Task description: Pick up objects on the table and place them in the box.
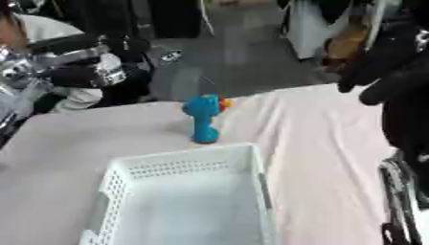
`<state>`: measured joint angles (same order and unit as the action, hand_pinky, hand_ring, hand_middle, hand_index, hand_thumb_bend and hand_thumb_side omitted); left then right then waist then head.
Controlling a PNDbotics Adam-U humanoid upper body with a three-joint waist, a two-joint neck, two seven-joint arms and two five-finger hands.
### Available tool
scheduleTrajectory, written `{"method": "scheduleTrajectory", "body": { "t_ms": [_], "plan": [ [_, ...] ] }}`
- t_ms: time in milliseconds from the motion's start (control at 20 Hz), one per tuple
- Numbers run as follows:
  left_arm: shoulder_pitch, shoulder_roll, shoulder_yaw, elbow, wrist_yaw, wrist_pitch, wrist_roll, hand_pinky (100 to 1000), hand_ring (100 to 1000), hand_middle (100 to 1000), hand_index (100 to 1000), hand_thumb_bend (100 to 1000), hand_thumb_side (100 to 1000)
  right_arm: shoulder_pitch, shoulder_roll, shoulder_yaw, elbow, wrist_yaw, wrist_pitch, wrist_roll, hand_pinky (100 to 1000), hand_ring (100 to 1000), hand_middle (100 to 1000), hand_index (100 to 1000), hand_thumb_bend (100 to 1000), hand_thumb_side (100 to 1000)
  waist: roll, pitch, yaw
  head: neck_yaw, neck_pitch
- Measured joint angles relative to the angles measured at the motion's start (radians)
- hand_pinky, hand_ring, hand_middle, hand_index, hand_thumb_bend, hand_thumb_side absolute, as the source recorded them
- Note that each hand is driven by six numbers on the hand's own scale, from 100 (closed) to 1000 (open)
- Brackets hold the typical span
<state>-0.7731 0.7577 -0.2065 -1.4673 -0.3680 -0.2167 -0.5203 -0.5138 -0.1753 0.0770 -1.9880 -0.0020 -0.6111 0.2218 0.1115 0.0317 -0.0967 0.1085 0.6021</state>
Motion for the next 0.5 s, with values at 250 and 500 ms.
{"method": "scheduleTrajectory", "body": {
  "t_ms": [250, 500],
  "plan": [
    [0.000, 0.000, 0.000, 0.007, -0.007, -0.003, -0.001, 964, 889, 1000, 1000, 574, 1000, 0.000, 0.000, 0.000, 0.000, 0.000, 0.000, -0.001, 324, 427, 451, 495, 100, 1000, 0.000, 0.000, 0.000, 0.000, 0.000],
    [0.000, 0.000, 0.000, 0.012, -0.012, -0.004, -0.002, 979, 895, 1000, 1000, 651, 1000, 0.000, 0.000, 0.000, 0.000, 0.000, 0.001, -0.001, 324, 427, 452, 494, 100, 1000, 0.000, 0.000, 0.000, 0.000, 0.000]
  ]
}}
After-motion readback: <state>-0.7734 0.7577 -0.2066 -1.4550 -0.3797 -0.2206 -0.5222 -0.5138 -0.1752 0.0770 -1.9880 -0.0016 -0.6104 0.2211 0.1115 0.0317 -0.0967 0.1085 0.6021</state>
